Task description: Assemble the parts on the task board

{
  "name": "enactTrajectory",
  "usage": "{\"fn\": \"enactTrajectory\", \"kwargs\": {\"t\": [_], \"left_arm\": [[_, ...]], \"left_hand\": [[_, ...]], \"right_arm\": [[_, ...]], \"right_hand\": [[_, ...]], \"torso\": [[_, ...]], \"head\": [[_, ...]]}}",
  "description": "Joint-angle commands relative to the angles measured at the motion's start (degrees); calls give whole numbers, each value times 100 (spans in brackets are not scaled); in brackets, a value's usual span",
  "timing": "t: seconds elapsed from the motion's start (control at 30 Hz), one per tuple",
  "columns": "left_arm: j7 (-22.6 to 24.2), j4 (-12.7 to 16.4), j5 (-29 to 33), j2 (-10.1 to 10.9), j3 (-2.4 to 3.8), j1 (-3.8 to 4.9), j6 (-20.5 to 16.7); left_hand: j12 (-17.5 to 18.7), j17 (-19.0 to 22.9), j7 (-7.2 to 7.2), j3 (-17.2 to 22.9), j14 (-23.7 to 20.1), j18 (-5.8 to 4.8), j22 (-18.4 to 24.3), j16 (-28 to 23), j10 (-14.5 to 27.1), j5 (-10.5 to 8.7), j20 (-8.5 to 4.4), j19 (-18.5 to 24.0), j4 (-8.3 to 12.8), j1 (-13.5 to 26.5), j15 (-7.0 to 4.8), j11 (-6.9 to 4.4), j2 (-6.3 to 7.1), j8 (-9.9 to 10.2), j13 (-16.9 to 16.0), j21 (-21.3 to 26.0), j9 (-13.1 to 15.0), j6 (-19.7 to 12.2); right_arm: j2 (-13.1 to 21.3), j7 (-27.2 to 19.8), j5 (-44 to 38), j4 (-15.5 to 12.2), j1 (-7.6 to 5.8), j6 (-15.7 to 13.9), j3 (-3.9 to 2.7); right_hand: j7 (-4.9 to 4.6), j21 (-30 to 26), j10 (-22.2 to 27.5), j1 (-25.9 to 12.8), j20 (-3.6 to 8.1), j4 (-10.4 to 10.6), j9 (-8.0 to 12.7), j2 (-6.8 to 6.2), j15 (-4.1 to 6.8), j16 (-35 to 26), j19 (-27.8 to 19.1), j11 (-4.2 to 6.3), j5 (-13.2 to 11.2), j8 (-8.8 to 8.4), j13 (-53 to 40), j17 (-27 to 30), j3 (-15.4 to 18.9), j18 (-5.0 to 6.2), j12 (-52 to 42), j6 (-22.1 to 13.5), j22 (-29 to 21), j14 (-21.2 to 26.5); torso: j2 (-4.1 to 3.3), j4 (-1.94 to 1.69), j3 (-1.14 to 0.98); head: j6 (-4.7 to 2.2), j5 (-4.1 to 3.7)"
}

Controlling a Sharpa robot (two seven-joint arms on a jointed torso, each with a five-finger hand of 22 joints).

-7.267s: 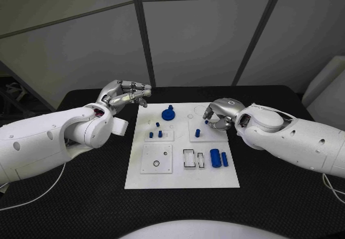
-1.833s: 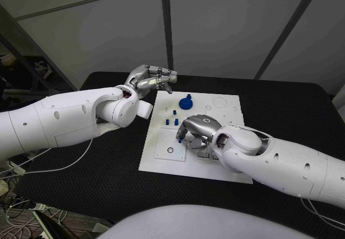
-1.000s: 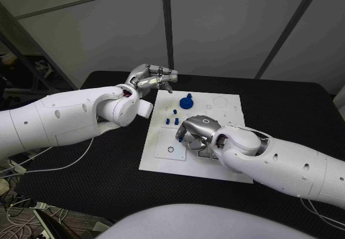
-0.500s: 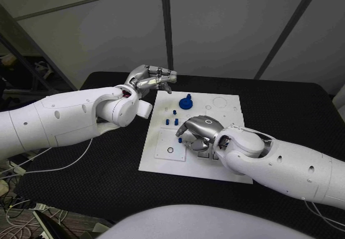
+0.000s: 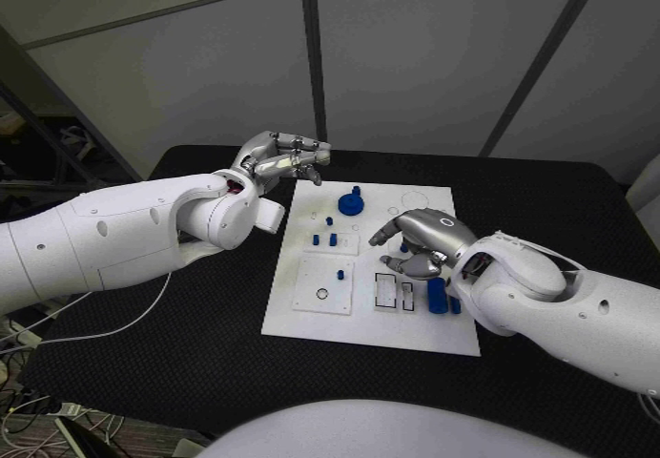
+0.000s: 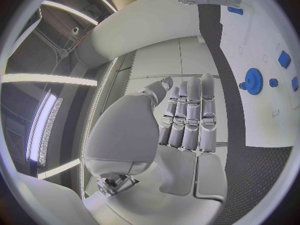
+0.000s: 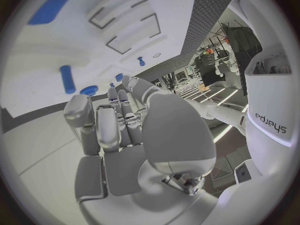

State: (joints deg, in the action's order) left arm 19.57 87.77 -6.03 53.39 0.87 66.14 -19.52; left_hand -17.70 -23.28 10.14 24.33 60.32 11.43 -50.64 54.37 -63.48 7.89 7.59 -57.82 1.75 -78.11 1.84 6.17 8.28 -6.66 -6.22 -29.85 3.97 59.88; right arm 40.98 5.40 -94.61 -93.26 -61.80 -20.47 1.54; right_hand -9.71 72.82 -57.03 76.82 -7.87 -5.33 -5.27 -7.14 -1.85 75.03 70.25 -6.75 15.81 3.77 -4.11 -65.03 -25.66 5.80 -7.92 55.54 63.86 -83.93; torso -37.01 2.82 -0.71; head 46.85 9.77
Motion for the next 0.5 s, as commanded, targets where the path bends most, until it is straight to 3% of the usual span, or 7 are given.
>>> {"fn": "enactTrajectory", "kwargs": {"t": [0.03,0.2,0.5], "left_arm": [[46,2,9,8,4,7,114],[58,0,9,20,4,7,143],[63,-11,9,7,3,7,165]], "left_hand": [[-18,7,9,-32,-32,-111,8,-19,31,32,20,34,-1,0,25,-6,-55,12,-8,32,-6,-20],[-19,9,9,-39,-33,-112,9,-20,36,30,22,35,-2,6,27,-4,-51,13,-9,35,-6,-24],[-20,10,11,-43,-34,-111,11,-21,40,30,23,34,-3,8,28,-3,-50,15,-9,38,-6,-30]], "right_arm": [[180,25,-32,32,-64,313,-76],[335,57,-167,161,-105,421,-132],[298,74,-261,323,-121,473,-153]], "right_hand": [[-1,10,-21,-74,14,23,-8,-40,1,21,42,-3,52,22,11,5,59,36,-38,52,-3,-116],[25,-40,39,-71,25,22,1,-79,-7,-17,0,-6,63,-3,27,71,113,49,-47,7,-66,-105],[65,-96,98,-40,31,23,16,-74,-19,-57,-48,-18,48,-18,35,137,150,62,-67,-67,-135,-89]], "torso": [[-4,5,6],[-8,-3,-1],[-12,-25,3]], "head": [[-47,-34],[-101,-80],[-145,-113]]}}
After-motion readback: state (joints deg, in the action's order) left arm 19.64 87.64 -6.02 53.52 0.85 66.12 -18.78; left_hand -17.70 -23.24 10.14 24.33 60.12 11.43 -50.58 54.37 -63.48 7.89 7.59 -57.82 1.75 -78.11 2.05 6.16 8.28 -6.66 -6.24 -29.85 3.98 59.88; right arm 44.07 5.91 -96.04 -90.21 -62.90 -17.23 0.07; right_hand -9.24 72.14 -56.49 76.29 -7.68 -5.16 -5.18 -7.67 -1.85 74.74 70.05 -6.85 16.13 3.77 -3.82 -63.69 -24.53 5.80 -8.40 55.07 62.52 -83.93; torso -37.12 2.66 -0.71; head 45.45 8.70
